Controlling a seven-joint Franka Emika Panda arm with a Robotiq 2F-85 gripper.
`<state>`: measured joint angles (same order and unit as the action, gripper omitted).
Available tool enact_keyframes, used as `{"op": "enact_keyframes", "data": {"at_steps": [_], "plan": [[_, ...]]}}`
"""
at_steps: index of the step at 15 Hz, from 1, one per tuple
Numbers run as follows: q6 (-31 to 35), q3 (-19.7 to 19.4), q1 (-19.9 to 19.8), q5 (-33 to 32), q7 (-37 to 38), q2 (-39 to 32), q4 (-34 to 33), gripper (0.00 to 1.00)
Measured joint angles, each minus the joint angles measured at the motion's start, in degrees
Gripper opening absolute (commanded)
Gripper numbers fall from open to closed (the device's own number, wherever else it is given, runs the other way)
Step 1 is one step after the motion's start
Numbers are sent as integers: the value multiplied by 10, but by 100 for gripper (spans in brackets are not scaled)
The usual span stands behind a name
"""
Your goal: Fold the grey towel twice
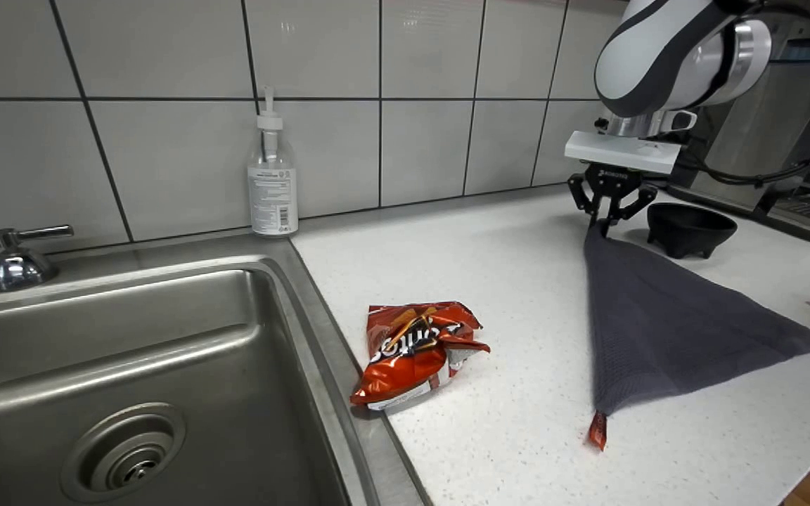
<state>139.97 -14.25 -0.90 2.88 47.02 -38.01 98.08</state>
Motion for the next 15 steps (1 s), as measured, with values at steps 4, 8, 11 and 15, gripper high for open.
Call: {"op": "enact_keyframes", "data": {"at_steps": [4,8,11,15], "plan": [[5,0,0,0,0,0,-1,1],[11,0,0,0,0,0,-1,1],[16,0,0,0,0,3,-1,1],[16,0,-1,0,-3,10,-1,1]]}}
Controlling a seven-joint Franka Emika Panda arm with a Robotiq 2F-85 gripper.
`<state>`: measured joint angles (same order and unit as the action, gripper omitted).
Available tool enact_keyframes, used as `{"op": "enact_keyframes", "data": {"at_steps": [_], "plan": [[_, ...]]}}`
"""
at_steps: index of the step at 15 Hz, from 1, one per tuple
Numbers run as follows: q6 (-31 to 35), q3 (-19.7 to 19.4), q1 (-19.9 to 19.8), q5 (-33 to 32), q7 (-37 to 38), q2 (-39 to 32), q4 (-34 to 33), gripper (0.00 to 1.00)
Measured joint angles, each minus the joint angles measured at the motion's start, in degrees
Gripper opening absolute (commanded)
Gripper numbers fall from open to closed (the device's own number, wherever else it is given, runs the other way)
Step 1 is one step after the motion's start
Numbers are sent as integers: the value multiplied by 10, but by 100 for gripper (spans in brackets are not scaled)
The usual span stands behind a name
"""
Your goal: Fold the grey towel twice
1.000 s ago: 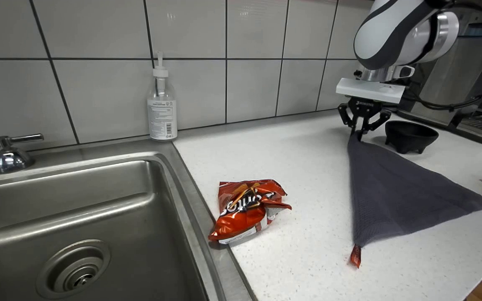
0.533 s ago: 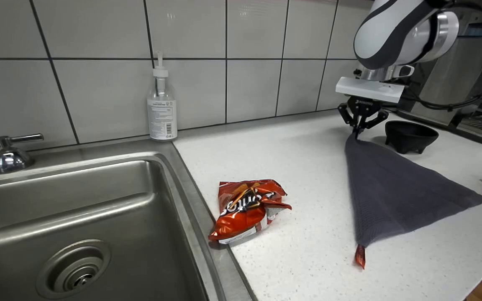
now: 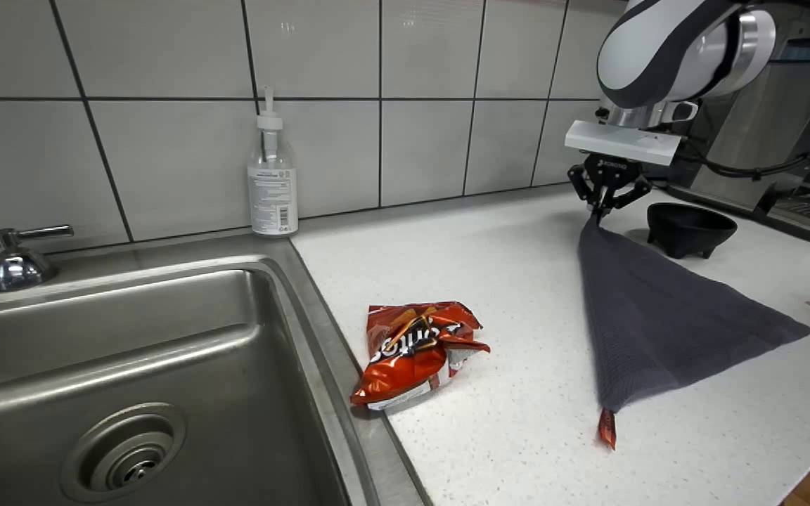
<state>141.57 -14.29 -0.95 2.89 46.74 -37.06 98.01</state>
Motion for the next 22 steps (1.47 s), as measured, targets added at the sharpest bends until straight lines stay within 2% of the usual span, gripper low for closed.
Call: {"op": "enact_keyframes", "data": {"at_steps": [9,22], "plan": [[0,1,-4,1,-35,52,39,1],[0,3,-2,0,-69,187,169,1]]}}
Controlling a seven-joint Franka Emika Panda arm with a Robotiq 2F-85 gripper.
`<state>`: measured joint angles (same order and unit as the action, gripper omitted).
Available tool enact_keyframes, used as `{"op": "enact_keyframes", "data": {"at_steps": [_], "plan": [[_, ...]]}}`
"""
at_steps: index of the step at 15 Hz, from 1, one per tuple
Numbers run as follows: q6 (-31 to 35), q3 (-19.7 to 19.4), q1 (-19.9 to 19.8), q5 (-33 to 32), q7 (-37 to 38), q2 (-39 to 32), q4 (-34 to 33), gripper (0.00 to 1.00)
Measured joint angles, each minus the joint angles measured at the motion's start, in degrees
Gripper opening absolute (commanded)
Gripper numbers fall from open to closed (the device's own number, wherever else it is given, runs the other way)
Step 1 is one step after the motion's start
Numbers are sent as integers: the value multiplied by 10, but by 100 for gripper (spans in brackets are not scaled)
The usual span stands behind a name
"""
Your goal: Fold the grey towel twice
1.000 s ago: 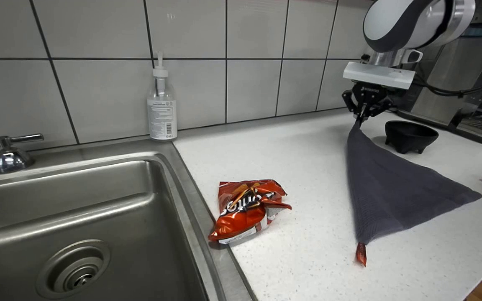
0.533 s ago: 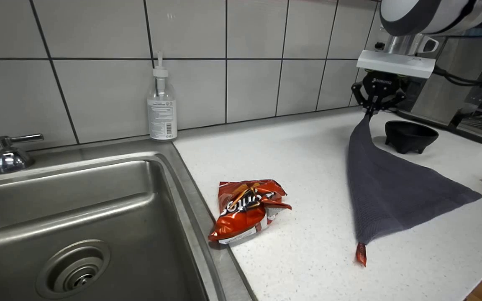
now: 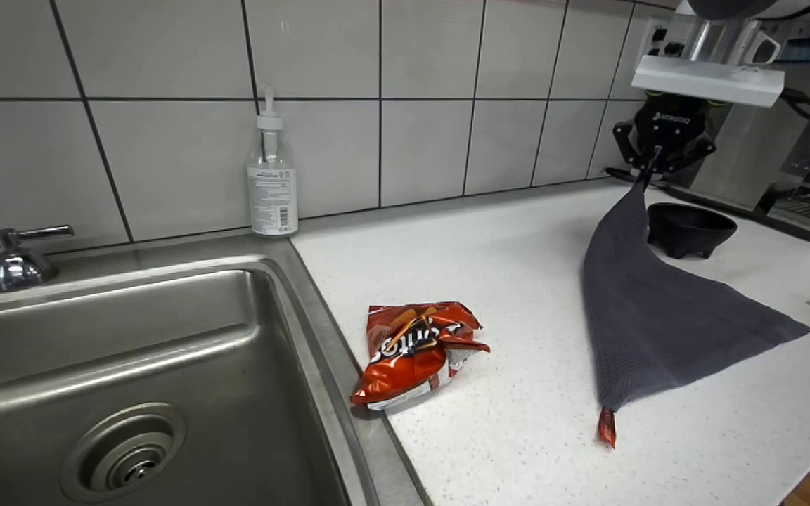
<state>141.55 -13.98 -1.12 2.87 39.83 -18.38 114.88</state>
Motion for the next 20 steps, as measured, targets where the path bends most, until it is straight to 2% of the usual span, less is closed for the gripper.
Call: {"op": "enact_keyframes", "data": {"at_steps": [10,20], "plan": [[3,10,5,-3,4,106,100,1],[62,29,4,-36,4,157,180,1]]}}
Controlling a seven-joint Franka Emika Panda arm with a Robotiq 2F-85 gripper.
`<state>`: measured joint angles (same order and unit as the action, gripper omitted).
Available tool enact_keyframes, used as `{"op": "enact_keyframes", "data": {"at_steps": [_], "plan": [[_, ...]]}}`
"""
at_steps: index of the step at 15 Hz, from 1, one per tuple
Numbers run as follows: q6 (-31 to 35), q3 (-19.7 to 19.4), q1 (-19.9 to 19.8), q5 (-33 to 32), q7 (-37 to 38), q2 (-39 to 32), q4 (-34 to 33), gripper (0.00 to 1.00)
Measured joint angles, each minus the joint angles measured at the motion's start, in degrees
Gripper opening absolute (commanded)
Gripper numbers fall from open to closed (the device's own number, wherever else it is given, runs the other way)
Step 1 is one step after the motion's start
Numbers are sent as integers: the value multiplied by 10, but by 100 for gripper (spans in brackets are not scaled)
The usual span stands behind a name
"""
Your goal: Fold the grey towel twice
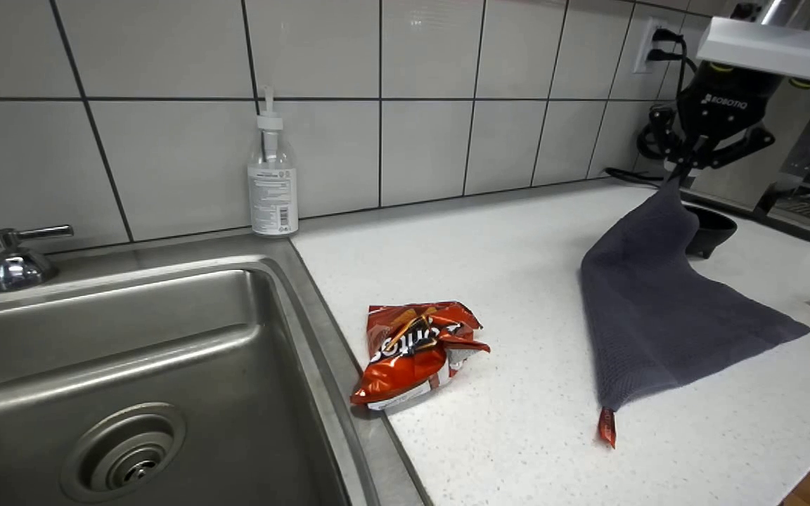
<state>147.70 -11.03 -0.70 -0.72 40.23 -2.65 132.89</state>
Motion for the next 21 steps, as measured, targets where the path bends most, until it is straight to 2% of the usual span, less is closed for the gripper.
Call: {"op": "enact_keyframes", "data": {"at_steps": [21], "plan": [[0,78,0,2,0,94,97,1]]}}
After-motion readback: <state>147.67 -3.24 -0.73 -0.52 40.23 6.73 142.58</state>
